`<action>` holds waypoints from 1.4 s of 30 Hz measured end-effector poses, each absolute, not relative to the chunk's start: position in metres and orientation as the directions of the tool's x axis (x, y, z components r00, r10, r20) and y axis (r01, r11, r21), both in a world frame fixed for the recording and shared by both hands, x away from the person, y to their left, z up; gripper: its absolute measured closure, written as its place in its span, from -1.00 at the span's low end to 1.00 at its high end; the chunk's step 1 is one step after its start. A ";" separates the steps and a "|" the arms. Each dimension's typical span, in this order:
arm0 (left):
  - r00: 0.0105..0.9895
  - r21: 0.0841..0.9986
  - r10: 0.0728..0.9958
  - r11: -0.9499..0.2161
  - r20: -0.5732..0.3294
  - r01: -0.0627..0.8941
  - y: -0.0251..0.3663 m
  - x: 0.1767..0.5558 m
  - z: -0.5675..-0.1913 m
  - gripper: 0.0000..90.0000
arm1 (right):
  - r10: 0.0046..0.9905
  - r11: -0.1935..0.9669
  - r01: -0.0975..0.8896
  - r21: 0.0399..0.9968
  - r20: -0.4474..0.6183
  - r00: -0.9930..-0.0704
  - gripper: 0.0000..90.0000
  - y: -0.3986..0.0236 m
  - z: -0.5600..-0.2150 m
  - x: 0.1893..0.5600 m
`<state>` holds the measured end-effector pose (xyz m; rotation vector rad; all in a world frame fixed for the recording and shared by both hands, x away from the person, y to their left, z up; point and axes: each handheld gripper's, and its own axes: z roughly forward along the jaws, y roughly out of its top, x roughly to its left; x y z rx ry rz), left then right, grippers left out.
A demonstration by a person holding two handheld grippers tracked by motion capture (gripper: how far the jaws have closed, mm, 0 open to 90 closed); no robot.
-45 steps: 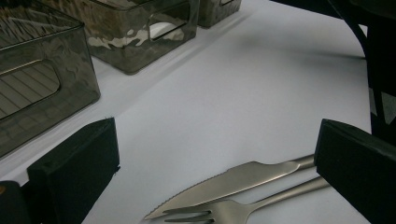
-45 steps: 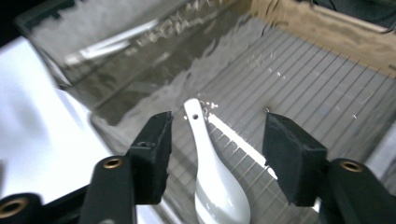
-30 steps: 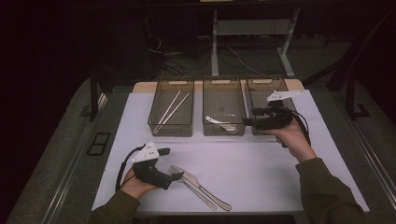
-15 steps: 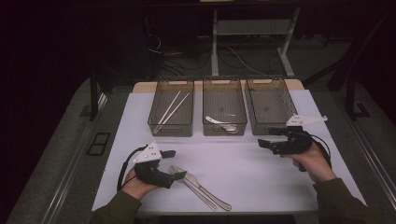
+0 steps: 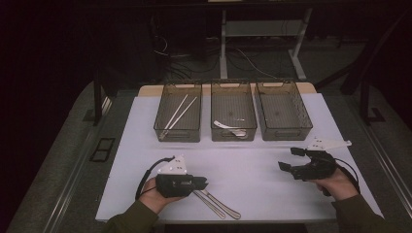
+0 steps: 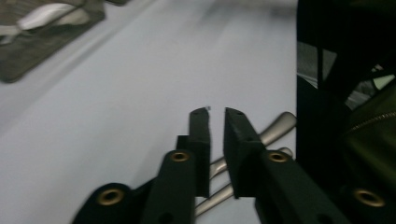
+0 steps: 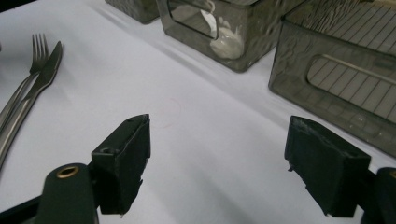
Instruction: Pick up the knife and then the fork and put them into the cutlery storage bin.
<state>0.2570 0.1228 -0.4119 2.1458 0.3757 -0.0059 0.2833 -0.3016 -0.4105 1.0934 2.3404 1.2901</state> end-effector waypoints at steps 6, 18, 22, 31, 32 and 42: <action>0.966 0.768 0.212 -0.591 -0.147 0.247 0.109 0.252 -0.421 0.98 | 0.713 0.333 0.500 0.799 0.133 -0.688 -0.51 -0.300 -0.414 0.279; 0.979 0.687 0.166 -0.698 -0.117 0.201 0.093 0.250 -0.438 0.98 | 0.707 0.334 0.503 0.797 0.142 -0.693 -0.51 -0.303 -0.417 0.274; 0.982 0.674 0.158 -0.715 -0.104 0.187 0.087 0.248 -0.441 0.98 | 0.708 0.332 0.504 0.797 0.143 -0.692 -0.51 -0.303 -0.417 0.274; 0.983 0.681 0.168 -0.712 -0.069 0.169 0.078 0.253 -0.442 0.98 | 0.709 0.327 0.508 0.797 0.149 -0.690 -0.51 -0.304 -0.417 0.275; 0.985 0.682 0.161 -0.714 -0.061 0.158 0.076 0.254 -0.442 0.98 | 0.708 0.326 0.508 0.797 0.150 -0.690 -0.51 -0.304 -0.417 0.274; 0.997 0.693 0.032 -0.717 -0.077 0.077 0.044 0.236 -0.440 0.98 | 0.707 0.328 0.513 0.793 0.154 -0.690 -0.51 -0.304 -0.418 0.275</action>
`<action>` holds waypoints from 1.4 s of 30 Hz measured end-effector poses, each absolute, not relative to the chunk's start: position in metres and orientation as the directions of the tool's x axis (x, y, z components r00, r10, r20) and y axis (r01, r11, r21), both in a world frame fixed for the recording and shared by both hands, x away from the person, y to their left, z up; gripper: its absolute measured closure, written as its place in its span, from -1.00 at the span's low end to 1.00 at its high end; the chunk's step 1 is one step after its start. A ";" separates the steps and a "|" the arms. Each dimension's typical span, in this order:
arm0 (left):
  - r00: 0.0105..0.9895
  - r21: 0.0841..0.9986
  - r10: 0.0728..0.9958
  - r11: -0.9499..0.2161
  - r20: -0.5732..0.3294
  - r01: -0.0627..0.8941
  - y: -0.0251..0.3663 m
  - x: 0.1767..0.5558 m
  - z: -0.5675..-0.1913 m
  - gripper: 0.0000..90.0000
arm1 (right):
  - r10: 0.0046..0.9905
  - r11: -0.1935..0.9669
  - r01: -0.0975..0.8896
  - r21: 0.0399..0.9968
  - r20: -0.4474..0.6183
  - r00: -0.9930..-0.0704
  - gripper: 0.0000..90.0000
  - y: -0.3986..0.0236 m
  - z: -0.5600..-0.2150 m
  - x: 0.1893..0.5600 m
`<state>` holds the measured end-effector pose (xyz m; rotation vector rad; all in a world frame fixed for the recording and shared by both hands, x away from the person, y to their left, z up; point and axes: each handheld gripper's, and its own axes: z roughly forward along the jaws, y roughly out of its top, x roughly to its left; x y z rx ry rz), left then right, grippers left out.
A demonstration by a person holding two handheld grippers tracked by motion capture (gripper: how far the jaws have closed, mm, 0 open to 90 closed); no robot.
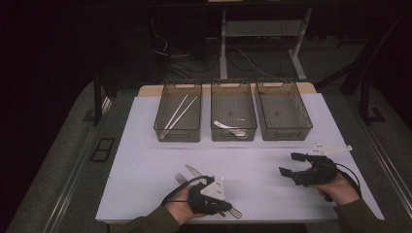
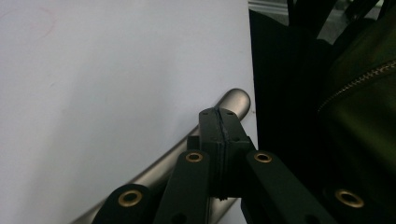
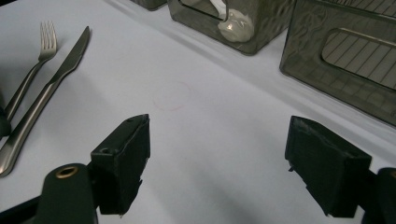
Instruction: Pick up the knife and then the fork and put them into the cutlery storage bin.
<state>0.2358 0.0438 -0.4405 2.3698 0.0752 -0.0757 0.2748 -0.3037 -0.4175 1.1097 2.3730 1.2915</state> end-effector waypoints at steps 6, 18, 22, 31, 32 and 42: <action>0.997 0.683 0.047 -0.727 -0.055 0.071 0.039 0.238 -0.443 0.98 | 0.706 0.326 0.512 0.795 0.156 -0.691 -0.51 -0.304 -0.417 0.275; 0.997 0.677 0.079 -0.734 0.008 0.053 0.019 0.258 -0.444 0.98 | 0.706 0.324 0.512 0.796 0.157 -0.691 -0.51 -0.305 -0.417 0.276; 0.996 0.679 0.088 -0.732 0.022 0.050 0.012 0.268 -0.445 0.98 | 0.706 0.322 0.512 0.796 0.159 -0.690 -0.51 -0.305 -0.417 0.276; 0.996 0.703 0.092 -0.707 -0.015 0.076 0.013 0.274 -0.441 0.91 | 0.701 0.322 0.509 0.798 0.160 -0.695 -0.51 -0.305 -0.417 0.275; 0.994 0.714 0.102 -0.694 -0.028 0.092 0.015 0.274 -0.440 0.90 | 0.701 0.323 0.508 0.798 0.159 -0.695 -0.51 -0.305 -0.417 0.275; 0.980 0.774 0.184 -0.610 -0.071 0.171 0.049 0.279 -0.423 0.52 | 0.700 0.319 0.511 0.798 0.165 -0.694 -0.51 -0.306 -0.417 0.275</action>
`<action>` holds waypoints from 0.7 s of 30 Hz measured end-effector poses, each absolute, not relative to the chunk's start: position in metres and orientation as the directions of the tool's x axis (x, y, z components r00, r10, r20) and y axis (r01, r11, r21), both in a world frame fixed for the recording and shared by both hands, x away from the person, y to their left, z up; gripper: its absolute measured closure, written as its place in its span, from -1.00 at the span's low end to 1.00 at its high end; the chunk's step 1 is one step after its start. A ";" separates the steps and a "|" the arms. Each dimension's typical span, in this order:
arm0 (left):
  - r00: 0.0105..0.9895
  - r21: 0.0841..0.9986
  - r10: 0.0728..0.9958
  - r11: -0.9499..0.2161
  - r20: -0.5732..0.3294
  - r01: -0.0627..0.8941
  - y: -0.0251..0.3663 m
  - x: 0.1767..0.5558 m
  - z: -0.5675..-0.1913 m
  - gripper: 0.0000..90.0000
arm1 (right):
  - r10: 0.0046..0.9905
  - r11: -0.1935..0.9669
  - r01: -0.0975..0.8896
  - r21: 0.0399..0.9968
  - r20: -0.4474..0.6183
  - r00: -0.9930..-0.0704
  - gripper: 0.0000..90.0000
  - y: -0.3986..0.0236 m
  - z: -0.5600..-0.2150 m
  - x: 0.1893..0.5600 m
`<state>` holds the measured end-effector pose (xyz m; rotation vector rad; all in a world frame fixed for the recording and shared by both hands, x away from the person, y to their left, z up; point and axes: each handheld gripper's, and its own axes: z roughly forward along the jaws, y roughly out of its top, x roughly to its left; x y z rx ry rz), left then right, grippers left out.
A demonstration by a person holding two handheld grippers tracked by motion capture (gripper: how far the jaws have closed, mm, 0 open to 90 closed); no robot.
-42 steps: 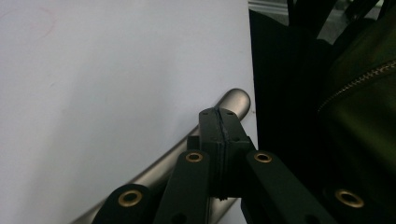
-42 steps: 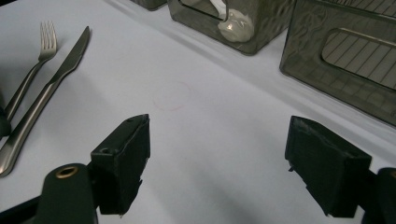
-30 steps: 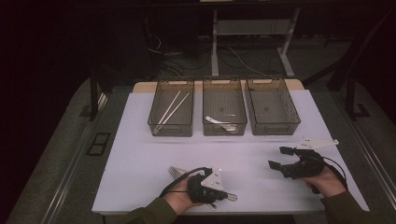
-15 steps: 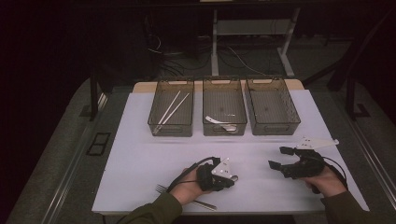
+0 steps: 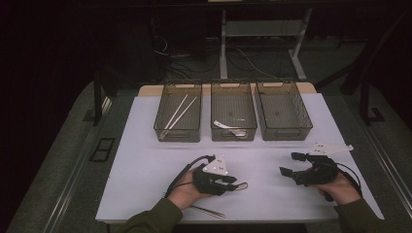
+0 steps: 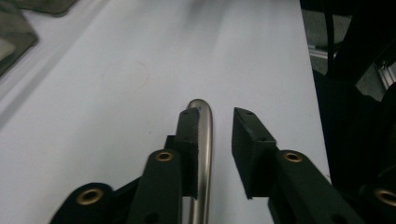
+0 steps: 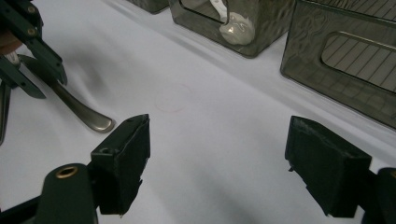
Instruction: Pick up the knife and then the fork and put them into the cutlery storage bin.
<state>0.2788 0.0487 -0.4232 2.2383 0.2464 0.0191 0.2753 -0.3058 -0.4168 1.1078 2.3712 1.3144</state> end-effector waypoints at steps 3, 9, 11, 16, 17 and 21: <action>0.974 0.773 0.209 -0.603 -0.085 0.196 0.062 0.279 -0.422 0.44 | 0.699 0.322 0.507 0.799 0.160 -0.697 -0.51 -0.306 -0.417 0.275; 0.971 0.732 0.225 -0.646 -0.087 0.215 0.081 0.278 -0.426 0.42 | 0.701 0.320 0.510 0.798 0.163 -0.695 -0.51 -0.306 -0.417 0.275; 0.971 0.715 0.228 -0.666 -0.076 0.212 0.082 0.278 -0.429 0.45 | 0.700 0.320 0.510 0.798 0.164 -0.696 -0.51 -0.306 -0.417 0.276; 0.976 0.688 0.206 -0.698 -0.071 0.198 0.080 0.278 -0.433 0.50 | 0.698 0.323 0.509 0.798 0.162 -0.697 -0.51 -0.305 -0.418 0.276; 0.976 0.687 0.207 -0.700 -0.070 0.198 0.079 0.278 -0.434 0.52 | 0.698 0.323 0.510 0.797 0.163 -0.697 -0.51 -0.305 -0.418 0.276; 0.976 0.678 0.211 -0.709 -0.060 0.195 0.078 0.279 -0.438 0.59 | 0.697 0.325 0.510 0.797 0.162 -0.698 -0.51 -0.305 -0.418 0.276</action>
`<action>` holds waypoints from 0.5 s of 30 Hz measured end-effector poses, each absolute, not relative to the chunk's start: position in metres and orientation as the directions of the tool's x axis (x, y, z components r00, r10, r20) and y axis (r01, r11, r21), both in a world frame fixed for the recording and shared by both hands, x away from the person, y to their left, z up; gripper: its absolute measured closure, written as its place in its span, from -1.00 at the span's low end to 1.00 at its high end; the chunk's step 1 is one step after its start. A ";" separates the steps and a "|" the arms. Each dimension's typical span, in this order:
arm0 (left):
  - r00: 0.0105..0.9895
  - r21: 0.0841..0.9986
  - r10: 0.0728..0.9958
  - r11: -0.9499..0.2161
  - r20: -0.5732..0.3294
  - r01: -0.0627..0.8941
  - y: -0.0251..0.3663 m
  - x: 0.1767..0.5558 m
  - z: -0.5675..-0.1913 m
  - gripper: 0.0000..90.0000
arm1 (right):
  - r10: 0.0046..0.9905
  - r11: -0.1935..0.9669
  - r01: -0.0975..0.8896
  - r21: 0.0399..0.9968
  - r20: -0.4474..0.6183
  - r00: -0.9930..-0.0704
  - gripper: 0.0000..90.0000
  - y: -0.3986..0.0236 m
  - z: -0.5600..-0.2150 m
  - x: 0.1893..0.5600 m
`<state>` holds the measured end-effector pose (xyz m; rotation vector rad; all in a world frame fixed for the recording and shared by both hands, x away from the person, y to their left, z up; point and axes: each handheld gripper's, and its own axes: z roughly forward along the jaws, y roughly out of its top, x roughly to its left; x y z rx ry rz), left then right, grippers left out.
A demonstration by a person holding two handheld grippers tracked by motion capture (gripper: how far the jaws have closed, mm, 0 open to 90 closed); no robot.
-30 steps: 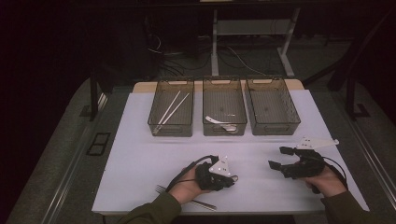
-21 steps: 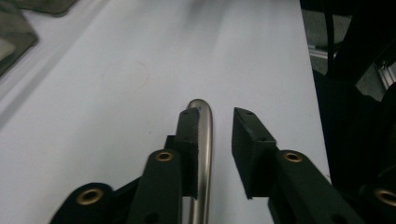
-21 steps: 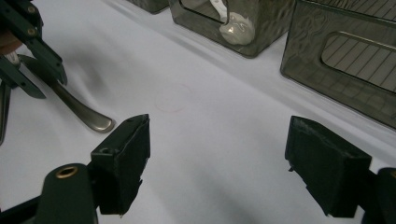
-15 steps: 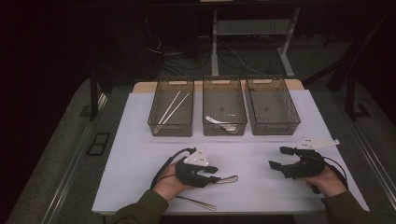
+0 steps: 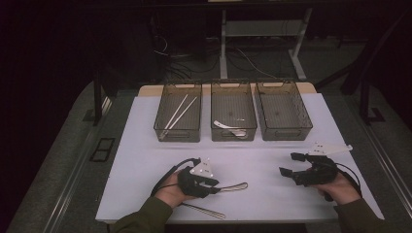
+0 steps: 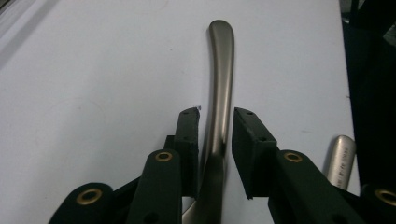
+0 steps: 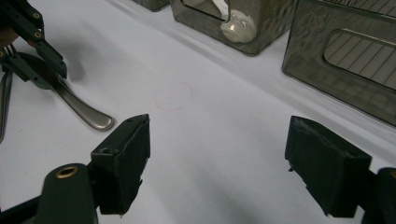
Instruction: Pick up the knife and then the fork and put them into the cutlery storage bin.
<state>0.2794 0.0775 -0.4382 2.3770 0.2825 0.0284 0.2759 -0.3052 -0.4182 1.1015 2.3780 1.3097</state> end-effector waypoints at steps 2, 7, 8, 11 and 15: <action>0.978 0.675 0.201 -0.713 -0.064 0.191 0.076 0.280 -0.440 0.61 | 0.696 0.327 0.509 0.796 0.161 -0.699 -0.51 -0.305 -0.419 0.276; 0.982 0.657 0.183 -0.734 -0.050 0.170 0.074 0.279 -0.442 0.65 | 0.696 0.327 0.509 0.796 0.162 -0.700 -0.51 -0.304 -0.419 0.276; 0.982 0.662 0.185 -0.731 -0.042 0.166 0.073 0.278 -0.443 0.65 | 0.695 0.327 0.509 0.796 0.162 -0.700 -0.51 -0.304 -0.419 0.276; 0.986 0.651 0.166 -0.747 -0.014 0.135 0.072 0.277 -0.442 0.67 | 0.695 0.327 0.509 0.796 0.163 -0.701 -0.51 -0.304 -0.419 0.276; 0.988 0.654 0.157 -0.746 -0.014 0.128 0.071 0.277 -0.442 0.75 | 0.693 0.330 0.510 0.794 0.163 -0.702 -0.51 -0.304 -0.419 0.276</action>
